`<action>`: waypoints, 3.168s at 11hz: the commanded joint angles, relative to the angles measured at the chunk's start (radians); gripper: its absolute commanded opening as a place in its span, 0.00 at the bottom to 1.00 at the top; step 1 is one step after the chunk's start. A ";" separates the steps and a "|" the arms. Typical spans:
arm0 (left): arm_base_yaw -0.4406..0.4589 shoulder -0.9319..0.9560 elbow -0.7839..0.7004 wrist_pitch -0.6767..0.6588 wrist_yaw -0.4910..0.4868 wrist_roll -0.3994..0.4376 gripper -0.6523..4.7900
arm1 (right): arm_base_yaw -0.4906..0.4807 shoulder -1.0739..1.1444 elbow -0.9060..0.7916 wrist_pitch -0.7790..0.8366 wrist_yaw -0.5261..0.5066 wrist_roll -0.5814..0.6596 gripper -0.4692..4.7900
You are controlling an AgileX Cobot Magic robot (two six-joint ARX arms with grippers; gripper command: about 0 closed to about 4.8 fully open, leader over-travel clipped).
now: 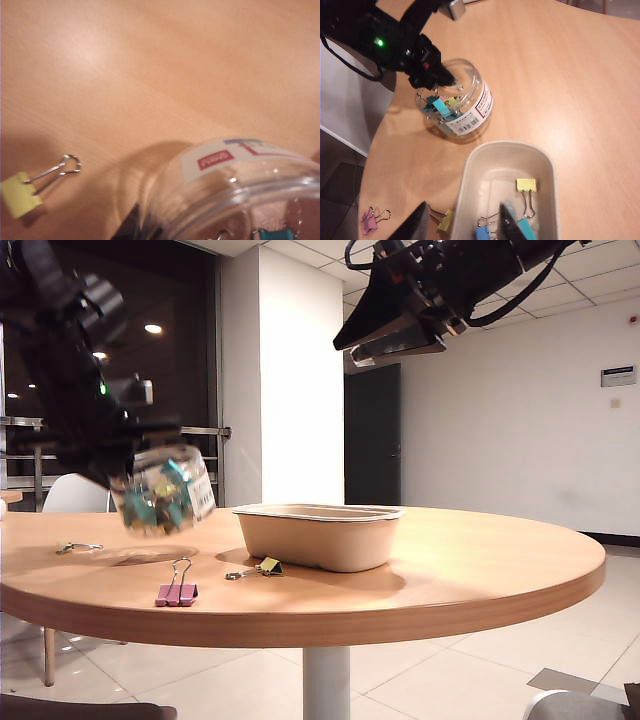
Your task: Pick up the box filled with clips, pour some clips from it into the rectangular paper box, and then put the clip box back on the table.
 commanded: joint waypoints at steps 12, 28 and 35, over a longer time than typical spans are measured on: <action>0.138 0.155 0.142 -0.142 -0.016 -0.036 0.72 | 0.002 -0.007 0.004 0.006 -0.008 -0.002 0.43; 0.137 0.221 0.147 -0.363 -0.072 0.081 0.55 | 0.002 -0.007 0.008 0.058 -0.008 -0.002 0.43; 0.136 0.187 0.256 -0.408 0.003 0.091 0.39 | 0.002 -0.008 0.010 0.089 0.001 -0.002 0.43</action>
